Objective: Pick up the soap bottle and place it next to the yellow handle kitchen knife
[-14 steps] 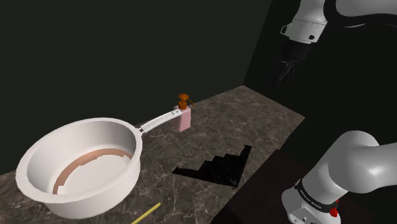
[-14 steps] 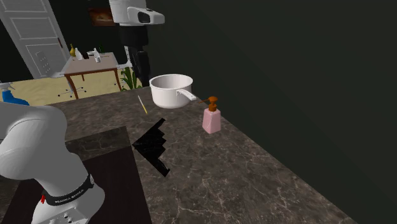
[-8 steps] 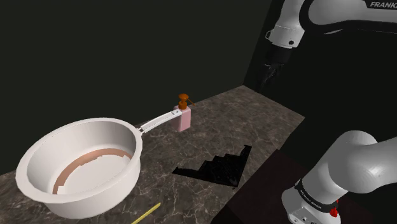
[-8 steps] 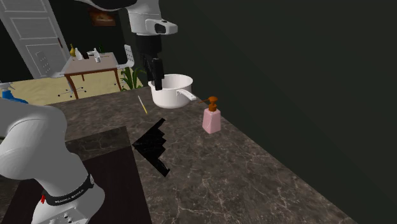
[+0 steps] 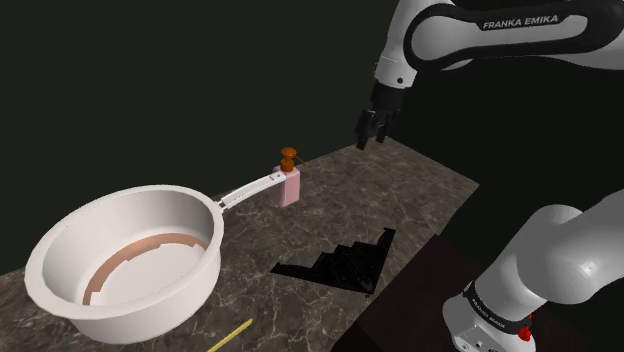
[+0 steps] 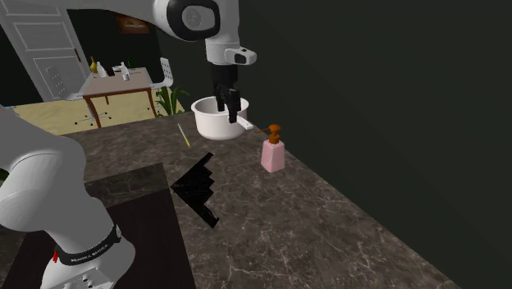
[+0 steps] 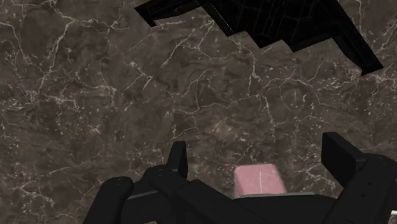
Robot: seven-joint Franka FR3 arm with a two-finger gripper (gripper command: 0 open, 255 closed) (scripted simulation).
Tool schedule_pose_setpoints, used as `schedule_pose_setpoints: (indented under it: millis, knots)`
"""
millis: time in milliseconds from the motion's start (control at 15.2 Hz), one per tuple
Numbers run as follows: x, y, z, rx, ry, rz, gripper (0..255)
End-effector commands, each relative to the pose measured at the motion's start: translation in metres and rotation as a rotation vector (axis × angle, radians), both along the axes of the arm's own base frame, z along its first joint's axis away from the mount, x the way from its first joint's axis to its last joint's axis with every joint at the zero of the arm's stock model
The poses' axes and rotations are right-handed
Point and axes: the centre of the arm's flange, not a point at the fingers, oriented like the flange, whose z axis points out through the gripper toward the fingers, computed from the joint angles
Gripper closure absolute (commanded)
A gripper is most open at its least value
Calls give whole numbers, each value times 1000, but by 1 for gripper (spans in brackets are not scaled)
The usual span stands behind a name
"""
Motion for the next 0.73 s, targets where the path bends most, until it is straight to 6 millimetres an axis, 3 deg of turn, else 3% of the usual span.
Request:
schedule_pose_setpoints:
  millis: [0,660]
  knots:
    - [21,8,-12,6,-2,-2,0]
    - [130,44,-74,34,-8,-10,0]
